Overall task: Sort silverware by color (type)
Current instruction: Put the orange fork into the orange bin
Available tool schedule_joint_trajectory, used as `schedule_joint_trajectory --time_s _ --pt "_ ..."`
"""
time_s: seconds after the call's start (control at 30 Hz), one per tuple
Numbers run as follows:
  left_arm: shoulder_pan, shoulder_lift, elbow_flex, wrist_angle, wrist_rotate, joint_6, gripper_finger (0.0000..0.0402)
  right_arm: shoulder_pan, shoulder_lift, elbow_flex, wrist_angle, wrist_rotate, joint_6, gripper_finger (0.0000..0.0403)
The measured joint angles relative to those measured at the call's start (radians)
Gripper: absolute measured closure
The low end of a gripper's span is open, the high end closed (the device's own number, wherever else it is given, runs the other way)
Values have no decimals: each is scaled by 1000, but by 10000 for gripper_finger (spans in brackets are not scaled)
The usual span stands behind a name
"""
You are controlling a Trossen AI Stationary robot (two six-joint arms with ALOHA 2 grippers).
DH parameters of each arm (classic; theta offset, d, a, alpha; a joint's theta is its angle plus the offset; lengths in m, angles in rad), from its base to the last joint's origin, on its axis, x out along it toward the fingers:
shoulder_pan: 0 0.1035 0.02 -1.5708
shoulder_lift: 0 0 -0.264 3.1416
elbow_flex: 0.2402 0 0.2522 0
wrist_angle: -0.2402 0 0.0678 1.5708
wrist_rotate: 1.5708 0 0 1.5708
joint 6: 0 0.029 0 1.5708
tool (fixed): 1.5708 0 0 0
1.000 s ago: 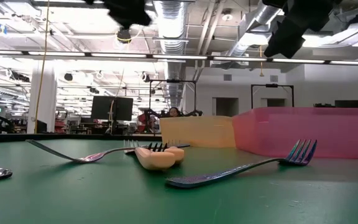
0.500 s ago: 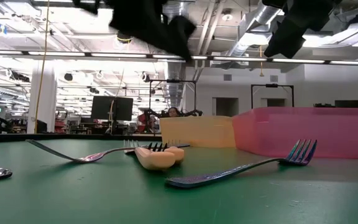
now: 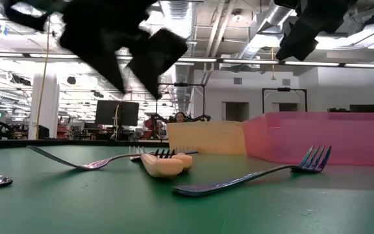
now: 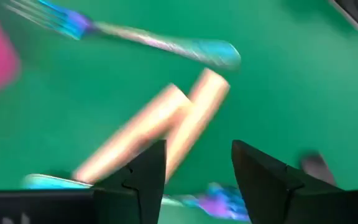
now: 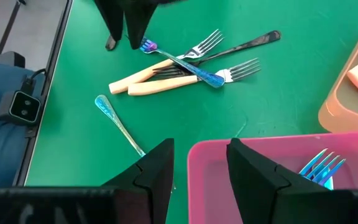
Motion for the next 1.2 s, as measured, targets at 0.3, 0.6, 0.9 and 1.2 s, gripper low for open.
schedule_joint_trajectory --time_s 0.3,0.6,0.9,1.2 --pt "44 4 -83 89 144 -52 371 9 0 0 -4 1 18 232" --pt "49 4 -83 128 147 25 399 8 0 0 -2 3 18 232" --pt "82 49 -83 145 242 13 401 8 0 0 -4 3 17 232" --pt "112 86 -87 112 311 -26 401 8 0 0 -15 5 17 232"
